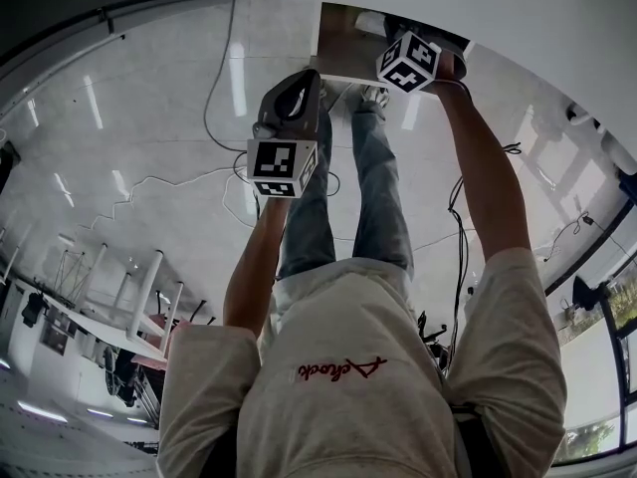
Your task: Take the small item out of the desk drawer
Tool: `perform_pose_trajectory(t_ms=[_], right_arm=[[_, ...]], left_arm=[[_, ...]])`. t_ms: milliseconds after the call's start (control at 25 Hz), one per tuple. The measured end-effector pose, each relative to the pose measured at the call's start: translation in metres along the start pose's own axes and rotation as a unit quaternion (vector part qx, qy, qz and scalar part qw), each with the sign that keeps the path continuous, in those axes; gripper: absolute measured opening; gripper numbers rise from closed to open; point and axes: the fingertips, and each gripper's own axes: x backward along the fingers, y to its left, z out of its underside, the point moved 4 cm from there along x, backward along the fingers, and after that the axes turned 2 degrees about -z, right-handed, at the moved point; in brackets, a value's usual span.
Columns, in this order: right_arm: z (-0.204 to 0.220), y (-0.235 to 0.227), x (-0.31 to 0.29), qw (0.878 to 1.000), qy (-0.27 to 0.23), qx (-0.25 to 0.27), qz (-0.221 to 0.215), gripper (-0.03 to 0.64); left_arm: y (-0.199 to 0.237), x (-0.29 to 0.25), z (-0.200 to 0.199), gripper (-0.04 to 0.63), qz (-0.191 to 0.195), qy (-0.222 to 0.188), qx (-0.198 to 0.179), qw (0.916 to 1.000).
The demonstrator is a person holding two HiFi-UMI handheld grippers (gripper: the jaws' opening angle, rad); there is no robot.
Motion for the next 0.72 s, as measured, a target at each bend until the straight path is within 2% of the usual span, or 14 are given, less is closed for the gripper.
perform_pose_trajectory(t_ms=[200,720], right_arm=[[-0.004,-0.001,0.019,0.999,-0.014,-0.021,0.021,0.012],[-0.007,0.016,0.081,0.995,-0.066,-0.019,0.07,0.012]], left_arm=[[-0.007,0.002,-0.007,0.009,0.006,-0.006,-0.003,1.0],[-0.023,0.006,-0.013,0.009,0.018,-0.011,-0.015,0.9997]])
